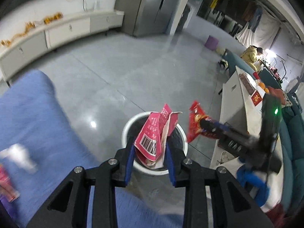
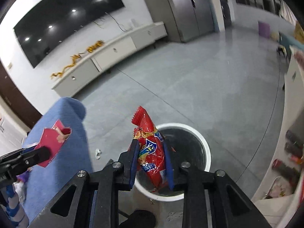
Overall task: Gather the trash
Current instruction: 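Carry both wrappers over the trash bin and open both tools to drop them, then move both open tools back over the rug toward the pile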
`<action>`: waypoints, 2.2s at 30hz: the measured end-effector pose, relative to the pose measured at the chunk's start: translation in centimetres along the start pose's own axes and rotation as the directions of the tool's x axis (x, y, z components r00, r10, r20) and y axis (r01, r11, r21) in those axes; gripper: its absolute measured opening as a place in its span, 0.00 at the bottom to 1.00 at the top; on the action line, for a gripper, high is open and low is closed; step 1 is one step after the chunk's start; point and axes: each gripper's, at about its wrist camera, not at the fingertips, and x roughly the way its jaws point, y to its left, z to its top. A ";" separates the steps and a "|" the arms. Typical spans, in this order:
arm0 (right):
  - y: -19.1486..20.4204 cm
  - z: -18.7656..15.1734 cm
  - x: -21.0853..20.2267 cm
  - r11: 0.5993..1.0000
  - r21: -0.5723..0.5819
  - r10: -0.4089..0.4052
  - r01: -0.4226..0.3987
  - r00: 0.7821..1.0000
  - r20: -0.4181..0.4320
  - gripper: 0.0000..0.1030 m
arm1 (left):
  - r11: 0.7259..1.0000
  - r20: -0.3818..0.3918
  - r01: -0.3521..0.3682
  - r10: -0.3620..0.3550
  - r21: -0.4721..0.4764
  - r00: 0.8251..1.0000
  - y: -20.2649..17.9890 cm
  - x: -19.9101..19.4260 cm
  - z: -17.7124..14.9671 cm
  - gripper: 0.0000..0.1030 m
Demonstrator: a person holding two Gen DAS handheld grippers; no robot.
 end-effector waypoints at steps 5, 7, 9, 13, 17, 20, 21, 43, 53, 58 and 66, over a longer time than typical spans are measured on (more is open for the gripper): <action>-2.6 0.1 5.6 0.999 0.036 -0.027 0.030 0.997 -0.074 0.29 | 1.000 -0.092 0.009 -0.011 -0.018 0.996 -0.1 6.3 2.1 0.30; -3.7 -0.2 7.4 0.997 0.058 -0.037 0.043 0.995 -0.097 0.32 | 0.999 -0.119 0.016 -0.020 -0.039 0.993 0.1 8.5 2.5 0.32; -4.4 -0.6 8.2 0.995 0.069 -0.059 0.066 0.993 -0.105 0.39 | 0.998 -0.137 0.032 -0.040 -0.062 0.990 0.3 10.0 2.7 0.36; -5.4 -1.0 8.0 0.990 0.102 -0.084 0.093 0.992 -0.093 0.47 | 0.993 -0.153 0.056 -0.072 -0.102 0.986 1.0 11.4 3.1 0.41; -4.8 -0.9 6.6 0.989 0.079 -0.116 0.122 0.991 -0.070 0.47 | 0.993 -0.127 0.044 -0.057 -0.106 0.990 0.8 10.9 3.2 0.47; -3.8 -0.9 4.1 0.990 0.058 -0.125 0.126 0.992 -0.021 0.47 | 0.995 -0.054 0.002 -0.007 -0.098 0.999 0.0 8.4 2.9 0.47; -3.4 -0.9 3.0 0.990 0.050 -0.129 0.129 0.992 0.000 0.47 | 0.995 -0.018 -0.012 0.010 -0.100 1.000 -0.3 7.2 2.7 0.47; 15.2 -8.4 -17.6 0.953 -0.284 -0.010 0.107 0.946 0.323 0.70 | 0.893 0.366 -0.355 0.439 -0.275 0.821 2.4 -18.7 -13.5 0.65; 19.9 -11.8 -20.6 0.935 -0.343 0.042 0.088 0.934 0.355 0.76 | 0.758 0.461 -0.537 0.652 -0.371 0.602 3.0 -28.8 -19.8 0.82; 21.9 -13.5 -22.2 0.925 -0.367 0.052 0.097 0.925 0.376 0.79 | 0.750 0.484 -0.536 0.660 -0.387 0.575 3.5 -31.2 -21.8 0.83; 23.7 -15.3 -24.8 0.911 -0.403 0.095 0.088 0.905 0.414 0.82 | 0.741 0.530 -0.528 0.668 -0.415 0.522 2.7 -34.7 -24.2 0.88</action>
